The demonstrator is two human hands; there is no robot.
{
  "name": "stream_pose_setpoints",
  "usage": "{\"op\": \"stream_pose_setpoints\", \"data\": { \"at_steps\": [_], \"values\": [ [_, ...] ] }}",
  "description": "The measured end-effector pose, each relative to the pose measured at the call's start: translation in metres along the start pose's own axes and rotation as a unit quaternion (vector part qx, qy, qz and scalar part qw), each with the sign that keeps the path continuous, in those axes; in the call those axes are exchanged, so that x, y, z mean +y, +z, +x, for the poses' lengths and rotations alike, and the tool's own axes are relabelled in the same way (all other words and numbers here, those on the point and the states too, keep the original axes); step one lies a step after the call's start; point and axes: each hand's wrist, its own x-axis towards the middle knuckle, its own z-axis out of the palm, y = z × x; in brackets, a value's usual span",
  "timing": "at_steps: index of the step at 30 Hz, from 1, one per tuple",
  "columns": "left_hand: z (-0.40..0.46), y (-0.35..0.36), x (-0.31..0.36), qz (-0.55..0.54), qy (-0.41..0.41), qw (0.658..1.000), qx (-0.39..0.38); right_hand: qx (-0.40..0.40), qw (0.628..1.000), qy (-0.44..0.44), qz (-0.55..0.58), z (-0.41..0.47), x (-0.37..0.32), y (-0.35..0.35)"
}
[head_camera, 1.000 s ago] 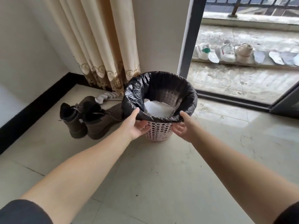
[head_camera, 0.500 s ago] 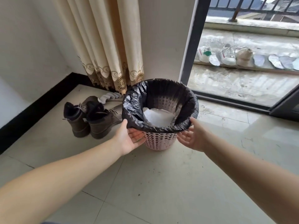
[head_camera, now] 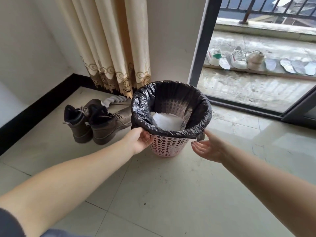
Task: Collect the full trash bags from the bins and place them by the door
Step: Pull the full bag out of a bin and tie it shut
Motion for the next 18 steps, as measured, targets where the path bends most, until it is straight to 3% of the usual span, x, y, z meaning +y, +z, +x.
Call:
{"op": "stream_pose_setpoints", "data": {
  "at_steps": [4, 9, 15, 18],
  "values": [
    [-0.007, -0.005, 0.008, -0.005, 0.01, 1.0, 0.028, -0.009, 1.0, -0.009, 0.01, 0.006, -0.002, 0.001],
    [-0.021, -0.014, 0.006, -0.039, 0.069, 0.992, 0.102, 0.029, 0.995, -0.083, 0.049, 0.014, -0.011, 0.004],
    [-0.038, -0.002, 0.031, -0.137, 0.085, 0.987, 0.023, 0.116, 0.955, -0.267, -0.049, 0.009, -0.027, 0.01],
    [-0.04, 0.008, 0.039, -0.143, 0.055, 0.988, -0.008, 0.112, 0.971, -0.212, -0.008, 0.001, -0.039, 0.007]
  ]
}}
